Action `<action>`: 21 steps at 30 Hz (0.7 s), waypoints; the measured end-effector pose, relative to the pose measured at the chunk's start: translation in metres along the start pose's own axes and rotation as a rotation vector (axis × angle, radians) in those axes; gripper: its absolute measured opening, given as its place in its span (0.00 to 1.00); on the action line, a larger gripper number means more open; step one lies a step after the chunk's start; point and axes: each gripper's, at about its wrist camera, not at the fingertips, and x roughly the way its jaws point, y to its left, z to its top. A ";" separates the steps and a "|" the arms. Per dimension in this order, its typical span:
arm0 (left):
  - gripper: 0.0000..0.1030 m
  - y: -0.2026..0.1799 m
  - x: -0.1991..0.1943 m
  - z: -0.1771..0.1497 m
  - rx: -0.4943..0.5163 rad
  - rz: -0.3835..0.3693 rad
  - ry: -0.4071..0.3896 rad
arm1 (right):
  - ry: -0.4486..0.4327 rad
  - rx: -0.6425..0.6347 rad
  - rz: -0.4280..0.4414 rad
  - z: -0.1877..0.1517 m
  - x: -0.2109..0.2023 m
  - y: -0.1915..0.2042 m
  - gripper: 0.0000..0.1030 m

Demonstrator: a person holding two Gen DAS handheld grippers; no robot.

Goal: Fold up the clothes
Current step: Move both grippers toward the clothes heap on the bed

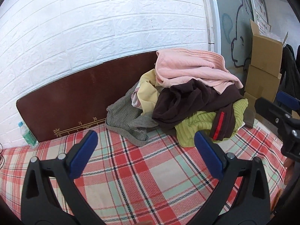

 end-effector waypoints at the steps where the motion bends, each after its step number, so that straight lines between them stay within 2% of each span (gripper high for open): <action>1: 1.00 0.004 0.004 0.006 -0.013 -0.017 0.013 | -0.004 -0.020 -0.003 -0.002 0.001 0.001 1.00; 4: 1.00 0.002 0.023 0.014 0.005 -0.059 0.086 | 0.030 -0.042 -0.019 -0.003 0.011 -0.001 1.00; 7: 1.00 0.001 0.045 0.013 -0.022 -0.156 0.204 | 0.047 -0.037 -0.027 -0.004 0.019 -0.008 1.00; 8: 1.00 0.001 0.048 0.011 -0.022 -0.157 0.203 | 0.048 -0.034 -0.020 -0.004 0.020 -0.010 1.00; 11: 1.00 -0.005 0.046 0.006 0.025 -0.117 0.129 | 0.073 -0.041 0.013 -0.004 0.026 -0.013 1.00; 14: 1.00 -0.003 0.046 0.013 0.017 -0.116 0.117 | 0.102 -0.053 0.078 -0.004 0.031 -0.009 1.00; 21: 1.00 -0.003 0.038 0.019 0.006 -0.041 0.035 | 0.169 -0.081 0.233 -0.003 0.043 -0.001 1.00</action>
